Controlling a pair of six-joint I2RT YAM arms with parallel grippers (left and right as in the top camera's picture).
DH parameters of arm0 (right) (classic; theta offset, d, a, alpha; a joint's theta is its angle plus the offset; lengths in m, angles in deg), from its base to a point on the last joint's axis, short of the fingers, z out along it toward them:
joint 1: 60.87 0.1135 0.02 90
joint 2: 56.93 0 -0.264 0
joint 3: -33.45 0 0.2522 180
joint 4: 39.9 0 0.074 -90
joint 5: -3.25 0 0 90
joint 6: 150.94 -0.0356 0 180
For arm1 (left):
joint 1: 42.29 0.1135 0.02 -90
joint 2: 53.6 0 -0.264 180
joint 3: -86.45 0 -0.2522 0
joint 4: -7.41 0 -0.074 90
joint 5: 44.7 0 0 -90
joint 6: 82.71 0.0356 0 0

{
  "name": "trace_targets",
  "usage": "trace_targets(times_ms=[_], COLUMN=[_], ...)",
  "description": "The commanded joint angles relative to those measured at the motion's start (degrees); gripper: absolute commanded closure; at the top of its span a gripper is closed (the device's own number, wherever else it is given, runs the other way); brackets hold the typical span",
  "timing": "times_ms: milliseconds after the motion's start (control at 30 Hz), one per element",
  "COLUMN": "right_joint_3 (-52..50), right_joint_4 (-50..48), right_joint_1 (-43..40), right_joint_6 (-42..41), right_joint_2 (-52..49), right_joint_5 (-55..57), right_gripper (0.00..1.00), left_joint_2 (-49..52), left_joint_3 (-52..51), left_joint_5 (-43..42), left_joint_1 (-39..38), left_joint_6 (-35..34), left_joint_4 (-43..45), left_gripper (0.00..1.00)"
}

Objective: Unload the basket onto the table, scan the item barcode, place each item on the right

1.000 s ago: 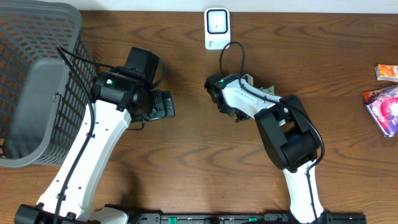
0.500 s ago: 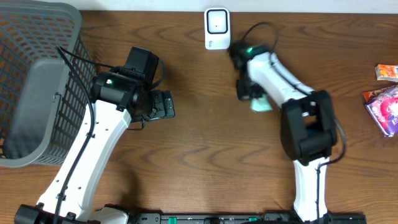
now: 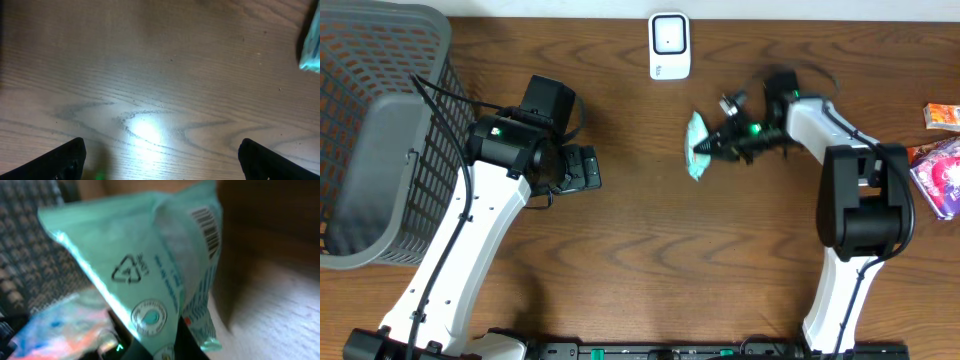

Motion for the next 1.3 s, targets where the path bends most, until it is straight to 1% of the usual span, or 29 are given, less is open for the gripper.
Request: trace_targets(times_ms=[0, 67, 200, 333, 367, 400, 467, 533, 633, 700, 833, 933, 1067, 1133, 1200, 1267], right_joint_3=[-5.8, -6.8, -5.7, -2.5, -1.5, -0.4, 1.7, 3.3, 3.7, 3.7, 3.0, 2.2, 1.0, 0.5, -0.5, -1.3], right_joint_4=[-3.1, -2.2, 3.9, 10.8, 12.4, 14.0, 17.2, 19.5, 20.1, 20.1, 19.8, 19.5, 17.0, 15.4, 13.5, 12.3], right_joint_1=[-3.6, -6.4, -11.5, -13.6, -13.6, -13.4, -13.0, -12.2, -10.7, -9.8, -7.8, -6.2, -3.7, -2.6, -1.7, -1.0], right_joint_6=[-3.0, -3.0, -2.8, -1.0, -1.0, -1.0, -1.0, -1.0, -1.0, -1.0, -1.1, -3.8, -6.9, -7.1, -7.2, -9.3], right_joint_2=[0.2, 0.2, 1.6, 5.3, 6.4, 7.5, 9.7, 11.8, 14.4, 15.1, 14.5, 13.4, 11.1, 10.1, 8.8, 7.2], right_joint_5=[-10.7, -6.8, 3.0, 10.1, 12.8, 15.6, 20.7, 24.7, 27.5, 29.2, 33.3, 36.3, 38.4, 38.3, 39.0, 41.7], right_gripper=[0.99, 0.99, 0.89, 0.78, 0.73, 0.61, 0.42, 0.29, 0.18, 0.12, 0.11, 0.15, 0.11, 0.11, 0.15, 0.18], left_joint_2=[0.1, 0.1, 0.1, 0.1, 0.1, 0.1, 0.1, 0.1, 0.1, 0.1, 0.1, 0.1, 0.1, 0.1, 0.1, 0.1], left_joint_3=[-0.2, -0.2, -0.2, -0.2, -0.2, -0.2, -0.2, -0.2, -0.2, -0.2, -0.2, -0.2, -0.2, -0.2, -0.2, -0.2], left_joint_5=[0.5, 0.5, 0.5, 0.5, 0.5, 0.5, 0.5, 0.5, 0.5, 0.5, 0.5, 0.5, 0.5, 0.5, 0.5, 0.5], left_joint_1=[-0.2, -0.2, -0.2, -0.2, -0.2, -0.2, -0.2, -0.2, -0.2, -0.2, -0.2, -0.2, -0.2, -0.2, -0.2, -0.2], left_joint_6=[0.3, 0.3, 0.3, 0.3, 0.3, 0.3, 0.3, 0.3, 0.3, 0.3, 0.3, 0.3, 0.3, 0.3, 0.3, 0.3], left_joint_4=[-0.2, -0.2, -0.2, -0.2, -0.2, -0.2, -0.2, -0.2, -0.2, -0.2, -0.2, -0.2, -0.2, -0.2, -0.2, -0.2], left_gripper=[0.02, 0.02, 0.02, 0.02, 0.02, 0.02, 0.02, 0.02, 0.02, 0.02, 0.02, 0.02, 0.02, 0.02, 0.02, 0.02])
